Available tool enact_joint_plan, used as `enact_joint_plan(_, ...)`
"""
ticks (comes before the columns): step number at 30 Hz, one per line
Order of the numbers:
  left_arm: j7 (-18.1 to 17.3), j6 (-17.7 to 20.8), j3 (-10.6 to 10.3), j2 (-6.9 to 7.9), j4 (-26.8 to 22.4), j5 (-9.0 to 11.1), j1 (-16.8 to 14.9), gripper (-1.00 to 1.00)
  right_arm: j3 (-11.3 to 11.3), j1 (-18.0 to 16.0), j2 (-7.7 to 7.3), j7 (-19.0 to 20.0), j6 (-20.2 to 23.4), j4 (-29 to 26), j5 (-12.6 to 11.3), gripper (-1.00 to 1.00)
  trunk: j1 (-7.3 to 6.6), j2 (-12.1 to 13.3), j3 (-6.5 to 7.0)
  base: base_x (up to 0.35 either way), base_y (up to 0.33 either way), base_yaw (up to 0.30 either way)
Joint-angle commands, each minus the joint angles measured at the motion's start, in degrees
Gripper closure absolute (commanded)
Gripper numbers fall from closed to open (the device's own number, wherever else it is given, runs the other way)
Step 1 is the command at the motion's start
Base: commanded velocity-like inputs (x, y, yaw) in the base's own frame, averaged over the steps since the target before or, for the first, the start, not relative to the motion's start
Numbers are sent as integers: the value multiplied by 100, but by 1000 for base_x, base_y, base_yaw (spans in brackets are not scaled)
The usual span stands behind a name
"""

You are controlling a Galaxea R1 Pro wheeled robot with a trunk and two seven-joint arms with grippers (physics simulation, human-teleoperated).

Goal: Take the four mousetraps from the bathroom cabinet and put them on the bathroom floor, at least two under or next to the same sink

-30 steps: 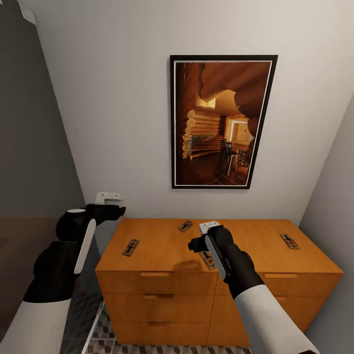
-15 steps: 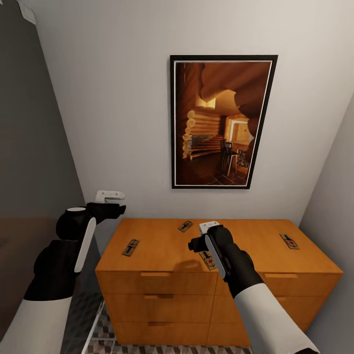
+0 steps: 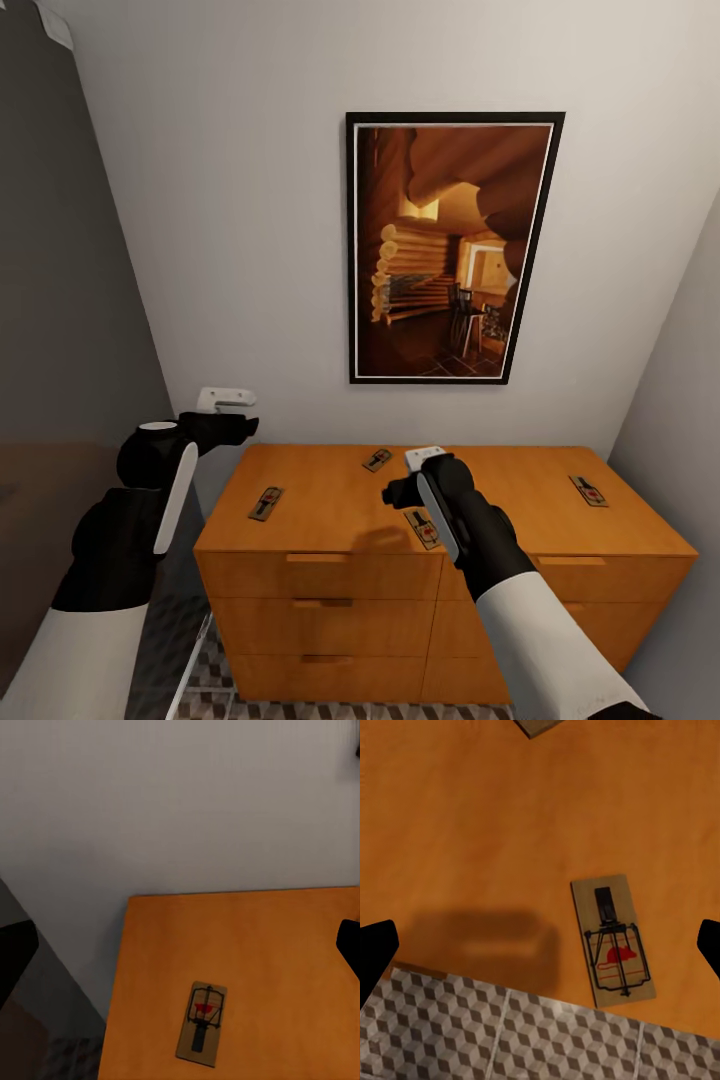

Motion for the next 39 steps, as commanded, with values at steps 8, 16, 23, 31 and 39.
enact_joint_plan(8,4,24,-14,-2,-4,-14,-1,-100,8,-34,0,-35,22,-6,-193,-100,2,-5,-4,0,0,0)
enact_joint_plan(16,5,24,-4,-10,2,-42,-7,-100,8,-115,0,-47,22,-26,-289,-100,2,-5,-4,0,0,0)
enact_joint_plan(23,4,24,-7,-13,4,-50,-13,-100,8,-160,0,-55,22,-50,-315,-100,2,-5,-4,0,0,0)
enact_joint_plan(31,3,24,-11,-11,5,-52,-16,-100,8,-204,0,-56,22,-63,-325,-100,2,-5,-4,0,0,0)
enact_joint_plan(39,5,24,-3,18,2,-24,-11,-100,8,-281,0,-51,22,-63,-334,-100,2,-5,-4,0,0,0)
